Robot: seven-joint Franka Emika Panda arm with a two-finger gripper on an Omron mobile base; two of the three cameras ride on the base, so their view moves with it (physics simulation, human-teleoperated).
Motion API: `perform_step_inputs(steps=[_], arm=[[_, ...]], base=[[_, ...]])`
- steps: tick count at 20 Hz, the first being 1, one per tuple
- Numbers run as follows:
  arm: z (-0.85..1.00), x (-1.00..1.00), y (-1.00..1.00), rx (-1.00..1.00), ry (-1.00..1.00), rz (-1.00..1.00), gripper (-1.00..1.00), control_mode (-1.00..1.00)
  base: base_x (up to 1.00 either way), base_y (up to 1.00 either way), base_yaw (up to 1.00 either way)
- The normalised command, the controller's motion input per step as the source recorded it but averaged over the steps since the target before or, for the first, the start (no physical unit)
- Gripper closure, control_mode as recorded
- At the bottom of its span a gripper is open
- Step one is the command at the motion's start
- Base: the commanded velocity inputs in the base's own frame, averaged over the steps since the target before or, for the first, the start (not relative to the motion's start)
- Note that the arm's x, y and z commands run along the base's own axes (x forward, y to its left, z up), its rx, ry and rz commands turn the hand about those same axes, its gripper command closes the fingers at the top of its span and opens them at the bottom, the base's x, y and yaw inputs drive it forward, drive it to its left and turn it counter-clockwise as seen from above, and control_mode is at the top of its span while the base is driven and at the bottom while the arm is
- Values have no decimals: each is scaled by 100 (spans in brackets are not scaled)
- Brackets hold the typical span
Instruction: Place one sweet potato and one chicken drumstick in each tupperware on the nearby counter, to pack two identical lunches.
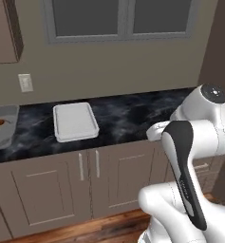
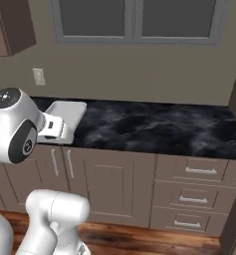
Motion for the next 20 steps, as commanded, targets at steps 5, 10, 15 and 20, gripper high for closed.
perform_step_inputs(steps=[5, 10, 15, 20], arm=[[0, 0, 0, 0, 0, 0, -100, 100], [0, 0, 0, 0, 0, 0, -100, 100], [0, 0, 0, 0, 0, 0, -100, 100], [0, 0, 0, 0, 0, 0, -100, 100]], base=[[7, -100, 0], [-8, -100, 1], [-70, -100, 7], [-69, -100, 2]])
